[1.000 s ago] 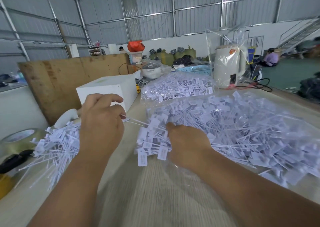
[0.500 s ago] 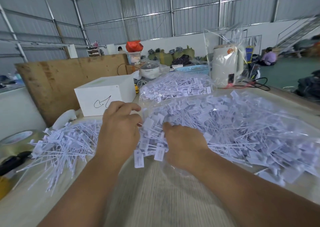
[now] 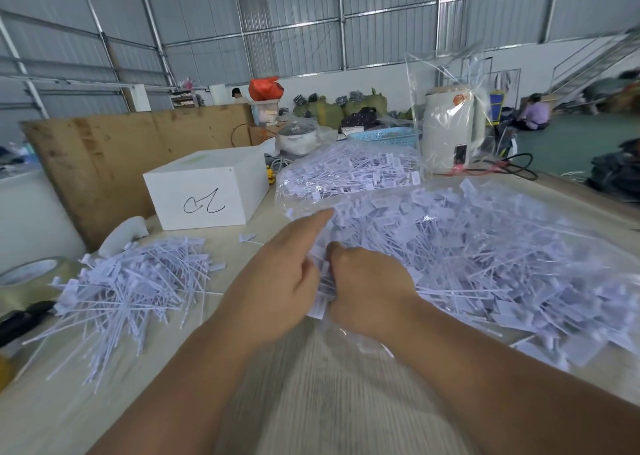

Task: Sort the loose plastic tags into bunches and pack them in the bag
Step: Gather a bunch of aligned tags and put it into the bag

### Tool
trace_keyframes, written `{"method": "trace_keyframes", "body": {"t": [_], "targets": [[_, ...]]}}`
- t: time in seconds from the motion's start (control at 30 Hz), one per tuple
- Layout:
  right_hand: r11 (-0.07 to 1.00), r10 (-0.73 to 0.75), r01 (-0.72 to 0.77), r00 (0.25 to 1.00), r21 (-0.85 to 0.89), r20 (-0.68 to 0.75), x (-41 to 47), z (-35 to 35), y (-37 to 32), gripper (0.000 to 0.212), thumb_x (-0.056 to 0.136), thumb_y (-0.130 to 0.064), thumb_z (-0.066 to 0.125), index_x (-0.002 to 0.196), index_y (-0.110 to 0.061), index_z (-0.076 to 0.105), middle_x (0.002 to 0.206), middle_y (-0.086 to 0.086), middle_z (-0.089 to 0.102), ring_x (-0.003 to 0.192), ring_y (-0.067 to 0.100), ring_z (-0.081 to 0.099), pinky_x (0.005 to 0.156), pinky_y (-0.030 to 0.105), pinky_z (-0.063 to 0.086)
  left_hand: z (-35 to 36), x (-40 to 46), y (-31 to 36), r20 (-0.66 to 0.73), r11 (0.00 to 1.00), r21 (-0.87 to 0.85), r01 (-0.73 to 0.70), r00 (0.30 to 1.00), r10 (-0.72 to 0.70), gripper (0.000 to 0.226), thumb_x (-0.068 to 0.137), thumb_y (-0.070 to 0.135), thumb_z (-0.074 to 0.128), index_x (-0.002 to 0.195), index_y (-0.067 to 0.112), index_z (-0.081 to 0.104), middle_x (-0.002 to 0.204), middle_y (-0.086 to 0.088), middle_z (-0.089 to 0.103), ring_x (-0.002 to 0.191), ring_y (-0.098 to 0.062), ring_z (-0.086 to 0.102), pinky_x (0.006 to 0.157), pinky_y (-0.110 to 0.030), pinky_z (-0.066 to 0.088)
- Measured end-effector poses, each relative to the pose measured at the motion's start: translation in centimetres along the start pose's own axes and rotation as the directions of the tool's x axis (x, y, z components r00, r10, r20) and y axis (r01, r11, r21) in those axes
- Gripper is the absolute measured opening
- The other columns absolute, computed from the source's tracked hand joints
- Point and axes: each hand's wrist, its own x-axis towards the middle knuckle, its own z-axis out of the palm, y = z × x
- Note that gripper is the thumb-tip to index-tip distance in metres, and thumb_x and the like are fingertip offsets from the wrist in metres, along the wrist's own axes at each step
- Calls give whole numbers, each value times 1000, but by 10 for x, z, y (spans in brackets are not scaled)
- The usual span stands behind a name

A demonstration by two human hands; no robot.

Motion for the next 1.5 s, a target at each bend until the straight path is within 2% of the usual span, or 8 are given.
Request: {"method": "trace_keyframes", "body": {"t": [0.13,0.27,0.47,0.6,1.0,1.2,1.37,1.5], "targets": [[999,17,-16,1000,39,-25,0,-7,0,35,80,-23,60,104,-23,35,76,-7,39,77,27,53,49,26,29,-8,1,-15,-201,986,-97,138,967,-155,51,89,38,48,140,32,46,134,17,50,123,8,44,91,2,31],[998,-63,64,994,3,-84,-1,-14,-3,40,82,-23,59,114,-19,35,94,0,55,81,27,55,50,28,27,-18,4,-28,-250,808,-513,288,851,-462,50,75,66,51,120,46,59,114,32,57,105,24,48,67,4,38],[964,-260,257,964,-61,-51,-9,-18,-16,45,75,-20,61,113,-17,38,78,-4,43,66,25,44,46,28,25,-21,9,-46,-42,577,-716,392,802,-596,71,69,73,56,133,43,52,142,17,50,135,-9,44,112,-39,34],[960,-276,273,960,-65,-39,-11,-19,-16,42,77,-20,61,113,-17,39,83,0,52,70,28,54,52,30,35,-28,5,-41,149,599,-648,471,849,-506,27,98,41,48,116,29,64,140,-1,56,123,-15,57,99,-28,43],[981,-194,194,980,-14,-31,-8,-9,-10,45,76,-22,64,113,-20,38,68,-8,35,61,23,45,47,27,30,-20,-4,-31,1,723,-599,344,903,-429,34,83,52,62,113,38,71,120,16,68,115,-6,62,95,-30,47],[983,-39,63,990,171,-138,-4,-21,-2,45,77,-32,62,113,-25,36,71,-11,36,69,24,47,53,30,34,-27,-1,-52,-49,582,-741,334,838,-543,65,62,76,61,119,46,57,119,23,66,114,-7,61,95,-35,44],[938,-1,75,977,339,-214,-4,-32,2,39,77,-41,63,106,-30,40,81,-7,58,75,21,60,63,36,53,-17,1,-46,253,298,-859,417,851,-460,145,20,66,92,147,21,38,111,-4,71,96,-20,71,80,-42,56],[894,62,62,963,444,-261,0,-45,1,45,74,-44,69,108,-32,42,87,-8,61,79,21,60,66,38,54,-19,0,-34,250,253,-921,295,948,-197,123,41,64,90,143,15,44,135,-11,61,120,-32,60,89,-46,55]]}}
